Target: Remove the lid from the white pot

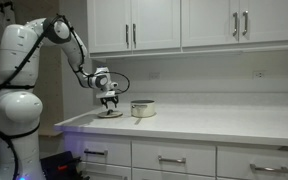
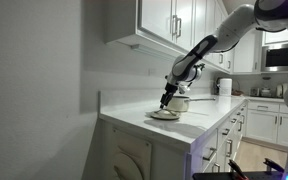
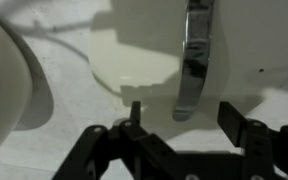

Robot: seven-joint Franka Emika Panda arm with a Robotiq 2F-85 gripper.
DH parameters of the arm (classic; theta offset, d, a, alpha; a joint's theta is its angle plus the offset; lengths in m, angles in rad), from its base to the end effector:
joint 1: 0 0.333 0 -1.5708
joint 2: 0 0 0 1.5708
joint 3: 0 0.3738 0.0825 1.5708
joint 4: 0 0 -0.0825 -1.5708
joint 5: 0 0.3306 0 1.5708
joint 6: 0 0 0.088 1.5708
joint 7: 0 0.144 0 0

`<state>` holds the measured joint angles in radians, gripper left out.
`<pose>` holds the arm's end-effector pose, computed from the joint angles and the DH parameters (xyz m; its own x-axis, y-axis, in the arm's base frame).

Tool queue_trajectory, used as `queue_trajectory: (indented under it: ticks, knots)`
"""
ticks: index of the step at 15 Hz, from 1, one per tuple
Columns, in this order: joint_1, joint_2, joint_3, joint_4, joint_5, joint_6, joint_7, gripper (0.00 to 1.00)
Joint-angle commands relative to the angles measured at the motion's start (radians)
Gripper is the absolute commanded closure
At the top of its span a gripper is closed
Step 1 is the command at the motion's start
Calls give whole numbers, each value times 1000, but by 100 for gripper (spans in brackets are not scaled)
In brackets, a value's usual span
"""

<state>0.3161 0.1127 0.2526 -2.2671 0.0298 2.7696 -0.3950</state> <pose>0.4637 0.2916 0.4150 0.5384 0.7564 0.3714 0.7861 -0.6096 0.1020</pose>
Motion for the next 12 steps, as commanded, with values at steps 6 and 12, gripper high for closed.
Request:
queue_trajectory:
  ticks: [6,12]
  knots:
    - [-40,-62,-27,54,-183,-56,242,0]
    - [-65,-145,-25,137,-107,-257,255,0]
